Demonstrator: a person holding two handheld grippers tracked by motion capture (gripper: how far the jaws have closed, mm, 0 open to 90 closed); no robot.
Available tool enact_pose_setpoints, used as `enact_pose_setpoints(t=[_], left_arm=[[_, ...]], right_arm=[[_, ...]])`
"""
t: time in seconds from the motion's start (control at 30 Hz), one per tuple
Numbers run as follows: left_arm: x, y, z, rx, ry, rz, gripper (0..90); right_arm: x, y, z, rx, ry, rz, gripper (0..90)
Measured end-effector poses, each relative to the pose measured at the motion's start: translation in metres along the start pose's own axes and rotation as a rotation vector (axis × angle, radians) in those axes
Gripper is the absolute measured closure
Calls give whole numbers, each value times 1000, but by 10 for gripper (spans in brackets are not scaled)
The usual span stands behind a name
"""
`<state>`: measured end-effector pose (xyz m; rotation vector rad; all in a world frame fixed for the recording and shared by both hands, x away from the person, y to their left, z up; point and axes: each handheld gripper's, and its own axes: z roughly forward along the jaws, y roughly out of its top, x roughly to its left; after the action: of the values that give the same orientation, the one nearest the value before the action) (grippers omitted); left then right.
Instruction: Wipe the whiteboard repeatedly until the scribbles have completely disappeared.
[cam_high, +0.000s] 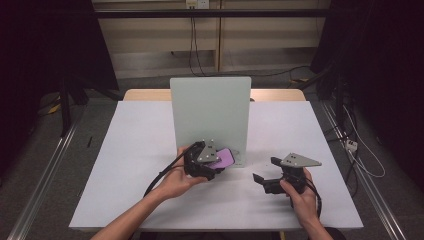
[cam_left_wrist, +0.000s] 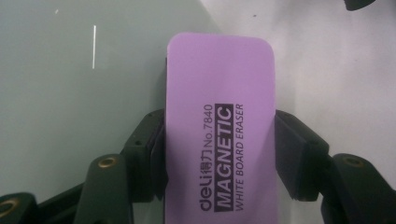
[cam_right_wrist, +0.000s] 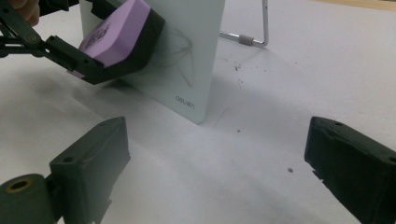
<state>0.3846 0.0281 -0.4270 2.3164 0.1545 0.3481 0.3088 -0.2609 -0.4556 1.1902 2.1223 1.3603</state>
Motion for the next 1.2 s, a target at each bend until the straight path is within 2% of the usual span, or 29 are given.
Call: enact_pose_setpoints(t=[0.13,0.37,0.4,0.5,0.53,0.57,0.6,0.9,1.0,1.2], left_arm=[[-4,5,9,3,-19,6,408],[-6,14,18,-13,-26,7,408],[-6,16,18,-3,-33,12,408],[-8,20,24,-26,-30,10,408],[-8,21,25,-15,-39,14,408],[-9,21,27,-25,-36,10,408],[-9,22,27,-13,-41,17,408],[-13,23,35,-8,-64,22,408],[-12,25,36,-3,-67,28,408],[1,30,20,-56,-40,-10,409]], right_arm=[[-1,0,-2,-5,-3,4,65],[-6,-1,-8,-22,-19,13,62],[-6,-2,-9,-23,-19,15,62],[-6,-2,-10,-25,-17,12,62],[-6,-2,-10,-27,-17,12,62],[-6,-2,-11,-28,-16,12,62],[-7,-2,-11,-31,-17,10,62],[-8,-3,-13,-39,-17,10,62],[-8,-3,-13,-41,-18,12,62],[-8,-3,-13,-41,-15,11,62]])
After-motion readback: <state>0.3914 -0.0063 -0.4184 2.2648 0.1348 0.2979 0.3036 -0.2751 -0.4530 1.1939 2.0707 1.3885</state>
